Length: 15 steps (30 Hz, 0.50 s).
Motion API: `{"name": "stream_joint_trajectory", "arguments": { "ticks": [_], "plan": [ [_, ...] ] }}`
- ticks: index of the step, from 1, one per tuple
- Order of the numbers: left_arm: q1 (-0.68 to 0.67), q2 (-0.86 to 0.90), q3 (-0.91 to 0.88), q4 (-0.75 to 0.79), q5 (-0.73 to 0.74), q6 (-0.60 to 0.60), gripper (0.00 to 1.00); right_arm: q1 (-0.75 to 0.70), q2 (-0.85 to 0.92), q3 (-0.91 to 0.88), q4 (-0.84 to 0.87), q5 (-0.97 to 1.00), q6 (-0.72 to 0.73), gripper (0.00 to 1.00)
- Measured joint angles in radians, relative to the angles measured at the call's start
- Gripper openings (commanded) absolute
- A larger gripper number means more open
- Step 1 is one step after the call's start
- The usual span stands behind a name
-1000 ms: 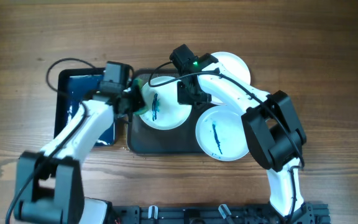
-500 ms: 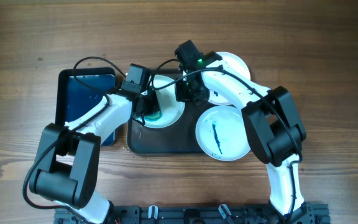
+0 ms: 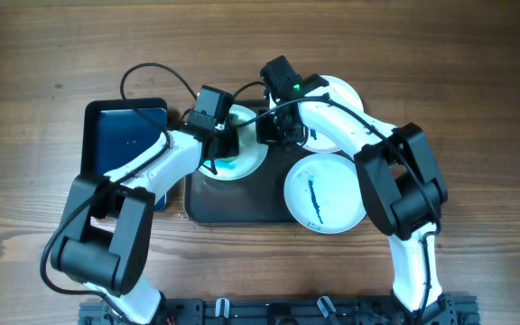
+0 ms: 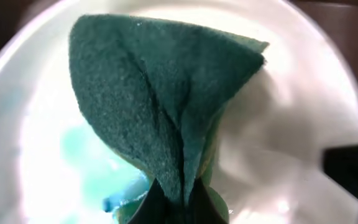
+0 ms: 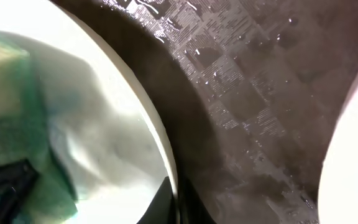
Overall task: Clean dirty plates on tray and stack at the side
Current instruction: 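Scrub the held plate's blue mark with the sponge in the left gripper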
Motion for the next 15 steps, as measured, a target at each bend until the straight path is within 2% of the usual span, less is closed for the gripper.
{"name": "stream_joint_trajectory", "arguments": {
  "ticks": [5, 8, 12, 15],
  "plan": [
    [-0.003, 0.000, 0.020, -0.113, -0.055, 0.021, 0.04, -0.008, 0.000, -0.005, 0.006, -0.023, 0.009, 0.04],
    [0.000, 0.000, 0.024, -0.140, 0.022, 0.123, 0.04, -0.008, 0.000, -0.008, 0.006, -0.026, 0.009, 0.04],
    [0.004, 0.002, 0.016, -0.040, 0.196, 0.193, 0.04, -0.008, 0.000, -0.009, 0.006, -0.027, 0.009, 0.04],
    [-0.004, 0.005, 0.015, 0.058, 0.154, 0.138, 0.04, -0.008, 0.000, -0.009, 0.007, -0.027, 0.009, 0.04]
  ]
}}
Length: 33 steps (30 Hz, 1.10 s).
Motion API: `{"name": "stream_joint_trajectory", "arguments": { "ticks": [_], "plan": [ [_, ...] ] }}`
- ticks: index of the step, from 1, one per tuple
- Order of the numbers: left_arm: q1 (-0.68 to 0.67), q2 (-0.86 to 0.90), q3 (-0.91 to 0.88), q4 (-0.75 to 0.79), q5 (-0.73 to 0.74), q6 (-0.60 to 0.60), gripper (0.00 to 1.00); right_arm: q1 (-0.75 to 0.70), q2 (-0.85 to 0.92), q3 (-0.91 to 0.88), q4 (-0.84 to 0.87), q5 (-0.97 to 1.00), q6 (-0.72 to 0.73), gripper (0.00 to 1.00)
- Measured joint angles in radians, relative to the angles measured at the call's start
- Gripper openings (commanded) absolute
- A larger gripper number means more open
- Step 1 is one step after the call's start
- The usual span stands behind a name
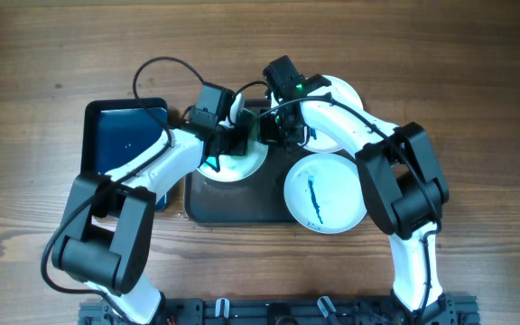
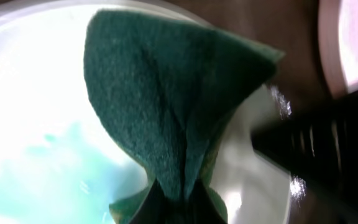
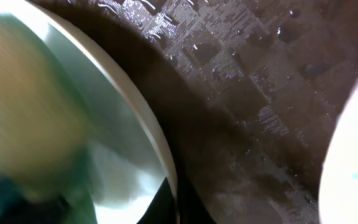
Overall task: Clean dirty plates on tray and stack at the side
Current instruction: 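Scrub the held plate's blue mark with the sponge in the left gripper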
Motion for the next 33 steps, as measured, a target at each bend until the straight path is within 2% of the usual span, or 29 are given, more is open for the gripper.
{"name": "stream_joint_trajectory", "arguments": {
  "ticks": [4, 7, 9, 13, 18, 20, 23, 26, 29, 33],
  "plan": [
    [-0.002, 0.000, 0.000, 0.026, -0.271, -0.110, 0.04, 0.000, 0.000, 0.000, 0.000, -0.002, 0.000, 0.04],
    [-0.001, 0.001, 0.000, -0.063, -0.372, -0.148, 0.04, 0.000, 0.000, 0.000, 0.000, -0.002, 0.000, 0.04],
    [-0.001, 0.001, 0.002, -0.149, -0.348, -0.160, 0.04, 0.000, 0.000, -0.001, 0.000, -0.003, -0.001, 0.04],
    [0.006, 0.000, 0.010, -0.203, -0.224, -0.143, 0.04, 0.000, 0.000, -0.001, 0.000, -0.003, 0.000, 0.04],
    [0.013, 0.001, 0.005, -0.119, 0.084, -0.038, 0.04, 0.000, 0.000, -0.001, 0.000, -0.007, 0.000, 0.04],
    [0.005, 0.002, 0.003, -0.047, 0.137, -0.031, 0.04, 0.000, 0.000, -0.002, 0.001, -0.011, 0.000, 0.04],
    [0.000, 0.002, 0.002, 0.002, 0.069, -0.063, 0.04, 0.000, 0.000, -0.002, 0.001, -0.012, 0.000, 0.04],
    [0.000, 0.002, 0.002, 0.002, -0.130, -0.126, 0.04, 0.000, 0.000, -0.002, 0.001, -0.013, 0.000, 0.04],
    [0.001, 0.002, 0.002, -0.035, -0.242, -0.159, 0.04, 0.000, 0.000, -0.002, 0.004, -0.014, 0.000, 0.04],
    [0.001, 0.002, 0.003, -0.110, -0.187, -0.176, 0.04, 0.000, 0.000, -0.002, 0.003, -0.013, 0.000, 0.04]
  ]
}}
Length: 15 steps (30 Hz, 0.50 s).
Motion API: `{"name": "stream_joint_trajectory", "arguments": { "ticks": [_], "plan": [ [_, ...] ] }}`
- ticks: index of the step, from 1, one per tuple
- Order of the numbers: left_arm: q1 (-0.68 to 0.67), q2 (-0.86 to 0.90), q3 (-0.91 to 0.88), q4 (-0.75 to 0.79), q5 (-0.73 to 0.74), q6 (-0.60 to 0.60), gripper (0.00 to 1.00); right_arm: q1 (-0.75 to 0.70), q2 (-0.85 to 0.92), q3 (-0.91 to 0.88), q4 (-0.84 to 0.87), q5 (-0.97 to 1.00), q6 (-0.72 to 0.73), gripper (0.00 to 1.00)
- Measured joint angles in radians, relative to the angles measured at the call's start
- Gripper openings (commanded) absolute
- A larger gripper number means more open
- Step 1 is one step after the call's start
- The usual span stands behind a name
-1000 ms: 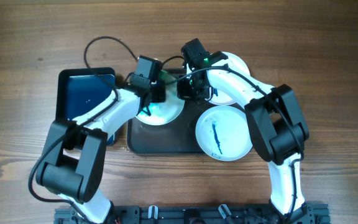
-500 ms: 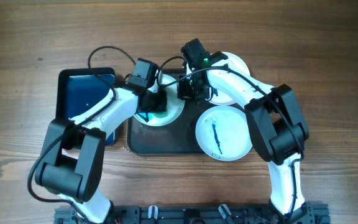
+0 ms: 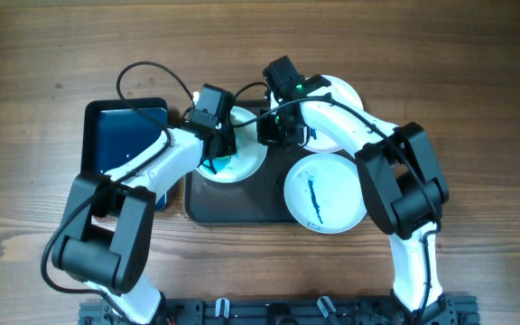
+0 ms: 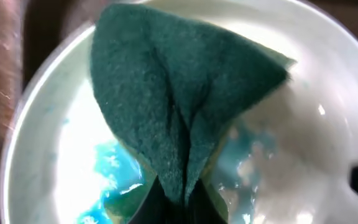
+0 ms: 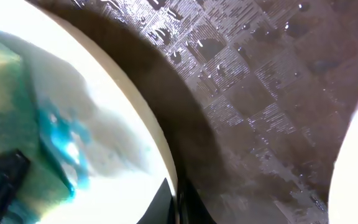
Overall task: Clean dirty plates on tray and stack at the side
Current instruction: 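Scrub the held plate's blue mark with the sponge in the left gripper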
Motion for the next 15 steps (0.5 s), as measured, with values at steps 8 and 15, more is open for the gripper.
{"name": "stream_joint_trajectory", "arguments": {
  "ticks": [8, 15],
  "plan": [
    [-0.030, 0.000, -0.001, 0.055, 0.400, 0.043, 0.04, -0.001, 0.000, -0.002, 0.000, -0.007, 0.000, 0.04],
    [-0.029, 0.000, -0.003, 0.110, 0.093, 0.029, 0.04, -0.002, 0.000, -0.002, 0.001, -0.011, -0.001, 0.04]
  ]
}}
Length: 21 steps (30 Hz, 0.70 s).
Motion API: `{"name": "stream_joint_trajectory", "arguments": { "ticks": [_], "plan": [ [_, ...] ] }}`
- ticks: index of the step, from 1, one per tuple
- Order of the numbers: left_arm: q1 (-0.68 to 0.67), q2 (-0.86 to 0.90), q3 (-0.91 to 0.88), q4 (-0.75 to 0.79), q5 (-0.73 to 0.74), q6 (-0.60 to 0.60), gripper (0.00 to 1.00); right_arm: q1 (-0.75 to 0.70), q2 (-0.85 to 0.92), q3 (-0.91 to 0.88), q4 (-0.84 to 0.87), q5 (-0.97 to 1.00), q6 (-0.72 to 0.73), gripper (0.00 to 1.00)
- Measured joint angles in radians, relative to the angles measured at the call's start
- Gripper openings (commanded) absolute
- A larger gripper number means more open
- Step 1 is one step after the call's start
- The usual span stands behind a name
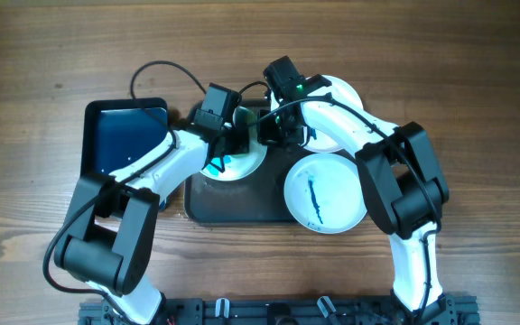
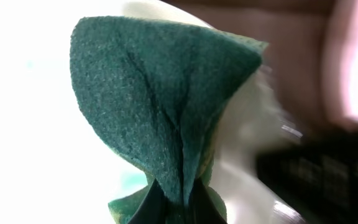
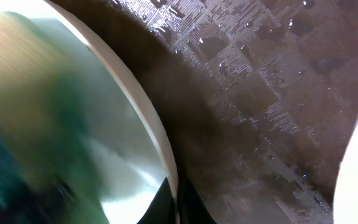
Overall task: Clean dirty plates on tray and stack at the side
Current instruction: 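Scrub the held plate's blue mark with the sponge in the left gripper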
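Note:
A white plate smeared with blue sits at the back left of the dark tray. My left gripper is shut on a folded green sponge, pressed onto that plate near its right side. My right gripper is shut on the plate's right rim, pinching it. A second white plate with a blue streak lies at the tray's front right. A third white plate rests on the table behind the tray, partly under my right arm.
A dark blue tub of water stands left of the tray. Black cables loop over the wooden table behind the arms. The tray's wet, textured floor shows between the plates.
My left gripper with the sponge has shifted right across the smeared plate, toward my right gripper. The right gripper still pinches the rim.
The sponge sat at the plate's left-centre, then at its right side, then back at the left with blue smear showing, and now on the right again. Throughout, my right gripper stayed shut on the plate's rim.

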Motion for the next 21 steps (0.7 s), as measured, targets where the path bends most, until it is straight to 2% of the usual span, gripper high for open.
{"name": "stream_joint_trajectory", "arguments": {
  "ticks": [2, 4, 8, 10, 13, 17, 21],
  "plan": [
    [0.001, 0.000, 0.000, -0.009, -0.145, -0.007, 0.04, 0.000, 0.000, 0.000, 0.000, -0.001, -0.003, 0.04],
    [0.001, 0.000, 0.000, -0.051, -0.227, -0.015, 0.04, 0.000, 0.000, 0.000, 0.002, -0.001, -0.003, 0.04],
    [-0.001, 0.000, 0.010, -0.201, -0.243, -0.079, 0.04, 0.000, 0.000, -0.002, 0.003, -0.002, -0.018, 0.04],
    [-0.001, -0.001, 0.016, -0.247, -0.206, -0.108, 0.04, 0.000, 0.000, -0.004, 0.003, -0.005, -0.023, 0.04],
    [0.013, -0.005, 0.020, -0.278, -0.074, -0.131, 0.04, 0.001, 0.000, -0.004, 0.003, -0.008, -0.033, 0.04],
    [0.014, -0.005, 0.011, -0.190, 0.164, -0.033, 0.04, 0.001, 0.000, -0.005, 0.003, -0.013, -0.032, 0.04],
    [0.007, -0.003, 0.006, -0.103, 0.223, -0.004, 0.04, 0.001, 0.000, -0.006, 0.007, -0.016, -0.029, 0.04]
  ]
}}
